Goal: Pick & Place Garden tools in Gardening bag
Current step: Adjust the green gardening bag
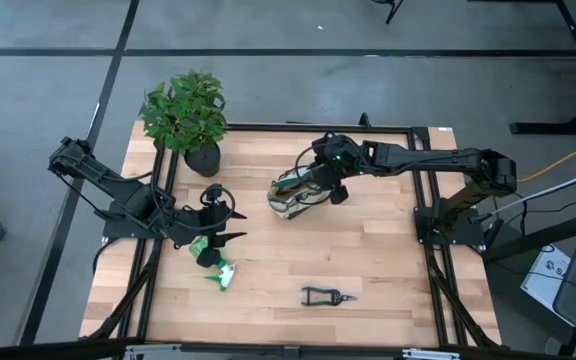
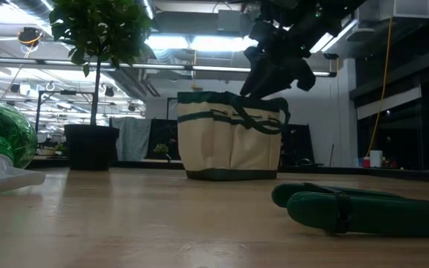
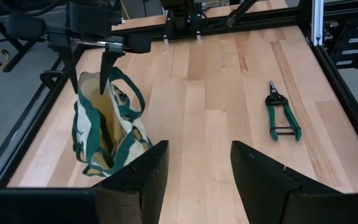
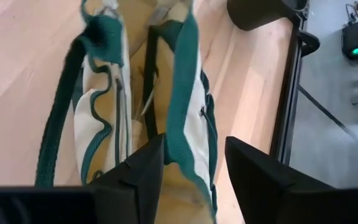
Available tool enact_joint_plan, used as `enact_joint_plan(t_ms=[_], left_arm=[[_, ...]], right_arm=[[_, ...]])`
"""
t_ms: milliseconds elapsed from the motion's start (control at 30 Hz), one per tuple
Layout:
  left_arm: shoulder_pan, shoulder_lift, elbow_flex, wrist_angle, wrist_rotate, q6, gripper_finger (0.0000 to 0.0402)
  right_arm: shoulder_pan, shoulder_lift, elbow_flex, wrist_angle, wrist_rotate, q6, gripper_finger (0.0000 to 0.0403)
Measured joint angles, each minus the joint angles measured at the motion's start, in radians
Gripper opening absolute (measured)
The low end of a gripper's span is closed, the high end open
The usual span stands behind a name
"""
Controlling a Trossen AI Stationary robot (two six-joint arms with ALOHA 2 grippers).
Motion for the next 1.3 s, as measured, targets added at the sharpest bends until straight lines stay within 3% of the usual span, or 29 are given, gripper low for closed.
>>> enact_joint_plan(t_ms=[300,433,567,900,1100,1300], left_arm=[[0.0,0.0,0.0,0.0,0.0,0.0,0.0169],[0.0,0.0,0.0,0.0,0.0,0.0,0.0169],[0.0,0.0,0.0,0.0,0.0,0.0,0.0169],[0.0,0.0,0.0,0.0,0.0,0.0,0.0169],[0.0,0.0,0.0,0.0,0.0,0.0,0.0169],[0.0,0.0,0.0,0.0,0.0,0.0,0.0169]], right_arm=[[0.018,-0.01,0.0,0.027,0.0,0.152,0.0176],[0.02,-0.03,0.0,0.007,0.013,0.151,0.0167],[0.012,-0.031,0.0,-0.027,0.102,0.116,0.0153],[-0.002,-0.023,0.0,-0.109,0.087,0.087,0.0144],[-0.008,-0.023,0.0,-0.091,0.201,0.054,0.0144],[-0.024,-0.023,0.0,-0.123,0.147,0.055,0.0144]])
